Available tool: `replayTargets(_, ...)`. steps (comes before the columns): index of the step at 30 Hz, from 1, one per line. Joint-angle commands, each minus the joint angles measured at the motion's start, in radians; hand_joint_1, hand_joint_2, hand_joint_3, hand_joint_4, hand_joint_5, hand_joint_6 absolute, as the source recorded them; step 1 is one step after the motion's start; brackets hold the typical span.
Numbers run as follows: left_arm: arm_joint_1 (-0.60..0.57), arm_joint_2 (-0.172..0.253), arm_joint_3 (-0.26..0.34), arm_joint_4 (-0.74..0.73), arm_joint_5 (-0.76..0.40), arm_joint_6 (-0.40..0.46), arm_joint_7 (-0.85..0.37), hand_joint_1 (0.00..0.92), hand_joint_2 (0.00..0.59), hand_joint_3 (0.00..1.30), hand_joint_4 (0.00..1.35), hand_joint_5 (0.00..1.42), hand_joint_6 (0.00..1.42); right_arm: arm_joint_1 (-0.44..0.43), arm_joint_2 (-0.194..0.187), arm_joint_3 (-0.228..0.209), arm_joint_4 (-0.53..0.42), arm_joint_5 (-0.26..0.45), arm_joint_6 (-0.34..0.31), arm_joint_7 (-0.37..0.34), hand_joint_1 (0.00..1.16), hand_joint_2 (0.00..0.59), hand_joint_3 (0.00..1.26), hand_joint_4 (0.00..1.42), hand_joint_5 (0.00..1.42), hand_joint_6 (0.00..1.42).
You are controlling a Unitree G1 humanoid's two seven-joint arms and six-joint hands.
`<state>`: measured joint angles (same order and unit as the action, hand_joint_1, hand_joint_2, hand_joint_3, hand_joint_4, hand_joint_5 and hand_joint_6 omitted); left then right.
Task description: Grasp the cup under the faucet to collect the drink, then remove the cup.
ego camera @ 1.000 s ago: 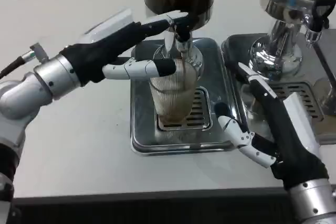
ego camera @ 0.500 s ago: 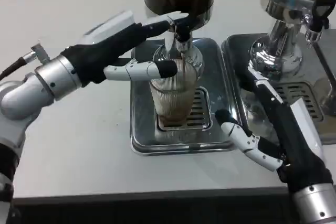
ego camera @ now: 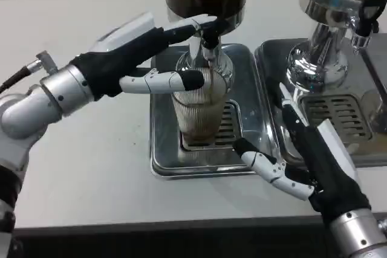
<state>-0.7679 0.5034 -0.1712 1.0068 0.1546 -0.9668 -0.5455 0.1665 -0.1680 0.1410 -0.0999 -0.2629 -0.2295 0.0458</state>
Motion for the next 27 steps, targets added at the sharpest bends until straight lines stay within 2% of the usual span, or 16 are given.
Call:
replayTargets(1,0.007,0.018,-0.021,0.004,0.028,-0.015,-0.033,0.000,0.035,0.17,0.05,0.08,0.04,-0.042,0.006,0.009,0.049,0.005,0.012,0.008,0.54,0.244,0.00,0.00,0.00,0.04)
replayTargets(27,0.014,0.034,-0.017,-0.009,0.014,-0.012,-0.036,0.000,0.040,0.17,0.06,0.08,0.04,-0.220,0.057,0.025,0.312,0.032,-0.019,0.002,0.54,0.251,0.00,0.00,0.00,0.03)
